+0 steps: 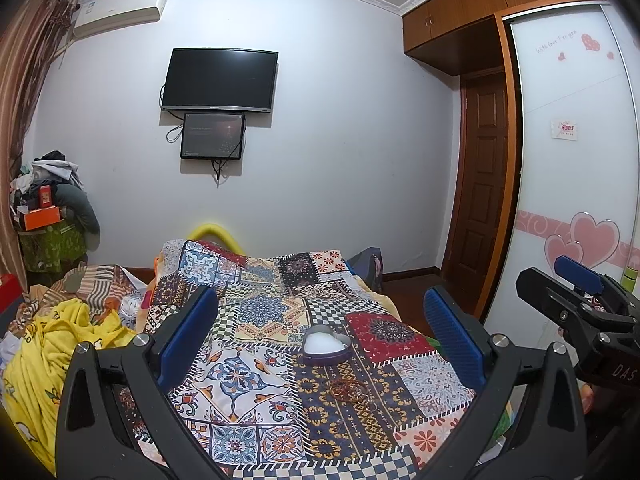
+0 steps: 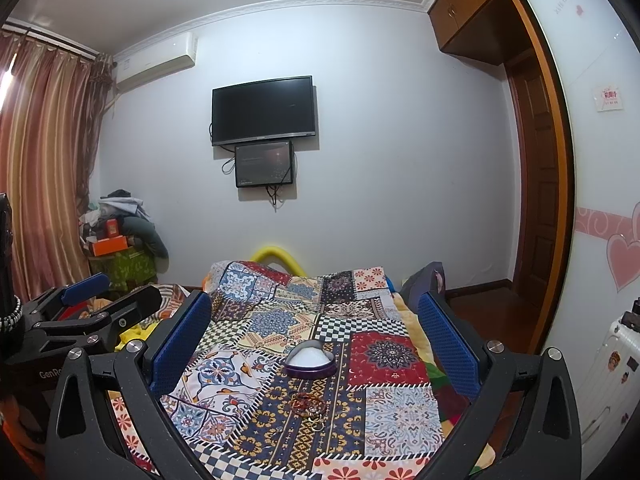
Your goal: Organize jewelry
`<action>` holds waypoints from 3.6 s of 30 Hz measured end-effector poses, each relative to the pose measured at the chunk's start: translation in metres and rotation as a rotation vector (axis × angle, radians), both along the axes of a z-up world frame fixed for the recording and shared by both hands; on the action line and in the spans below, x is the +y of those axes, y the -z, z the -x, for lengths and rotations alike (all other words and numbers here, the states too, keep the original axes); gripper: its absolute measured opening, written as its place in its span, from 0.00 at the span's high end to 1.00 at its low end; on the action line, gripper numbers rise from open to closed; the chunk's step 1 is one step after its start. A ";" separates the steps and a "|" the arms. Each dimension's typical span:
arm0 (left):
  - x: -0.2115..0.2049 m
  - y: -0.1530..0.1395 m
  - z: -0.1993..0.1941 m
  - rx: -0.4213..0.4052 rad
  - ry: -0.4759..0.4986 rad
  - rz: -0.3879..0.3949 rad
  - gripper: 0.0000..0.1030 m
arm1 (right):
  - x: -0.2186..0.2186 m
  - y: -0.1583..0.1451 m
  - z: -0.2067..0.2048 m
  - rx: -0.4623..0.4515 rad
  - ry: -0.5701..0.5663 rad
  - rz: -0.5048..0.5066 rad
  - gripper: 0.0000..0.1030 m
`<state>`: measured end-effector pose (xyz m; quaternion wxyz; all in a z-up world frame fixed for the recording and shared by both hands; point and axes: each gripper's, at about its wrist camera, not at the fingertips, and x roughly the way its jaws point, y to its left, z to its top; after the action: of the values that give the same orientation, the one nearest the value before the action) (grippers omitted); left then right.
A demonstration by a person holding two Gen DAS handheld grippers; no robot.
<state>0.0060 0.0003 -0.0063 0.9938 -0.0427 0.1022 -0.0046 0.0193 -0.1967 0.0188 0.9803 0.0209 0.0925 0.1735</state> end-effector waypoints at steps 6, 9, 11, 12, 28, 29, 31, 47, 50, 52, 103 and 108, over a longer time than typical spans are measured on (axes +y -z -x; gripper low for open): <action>0.001 0.000 0.000 0.001 0.000 0.000 0.00 | 0.000 0.000 0.000 0.001 0.000 0.000 0.01; 0.002 0.000 0.001 0.002 0.001 0.000 0.00 | -0.002 0.001 -0.002 0.005 0.003 -0.002 0.01; 0.000 0.000 -0.001 0.003 0.002 0.000 0.00 | -0.005 0.001 -0.003 0.007 0.004 -0.005 0.01; 0.001 0.000 -0.001 0.005 0.002 0.000 0.00 | -0.005 0.002 -0.003 0.009 0.005 -0.005 0.01; 0.001 0.036 -0.059 0.147 0.004 -0.009 0.00 | -0.011 0.032 -0.038 0.114 0.066 0.049 0.01; 0.001 0.043 -0.068 0.173 0.005 -0.008 0.01 | -0.011 0.038 -0.044 0.129 0.073 0.060 0.01; 0.002 0.054 -0.080 0.214 0.004 -0.008 0.07 | -0.012 0.049 -0.052 0.159 0.085 0.080 0.01; -0.014 0.165 -0.151 0.618 0.124 -0.021 0.55 | -0.008 0.129 -0.106 0.468 -0.020 0.183 0.38; -0.017 0.178 -0.156 0.665 0.147 -0.016 0.62 | -0.004 0.146 -0.111 0.524 -0.066 0.188 0.46; -0.019 0.185 -0.158 0.686 0.164 -0.024 0.62 | -0.001 0.157 -0.116 0.553 -0.091 0.193 0.50; -0.003 0.180 -0.157 0.652 0.206 0.048 0.92 | 0.025 0.186 -0.138 0.662 -0.229 0.227 0.94; -0.001 0.183 -0.154 0.659 0.207 0.054 0.92 | 0.020 0.189 -0.141 0.723 -0.224 0.199 0.66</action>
<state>0.1596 -0.0004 -0.1890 0.9003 -0.0574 0.4212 -0.0939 0.1607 -0.1767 -0.1702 0.8566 -0.0245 0.4500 0.2512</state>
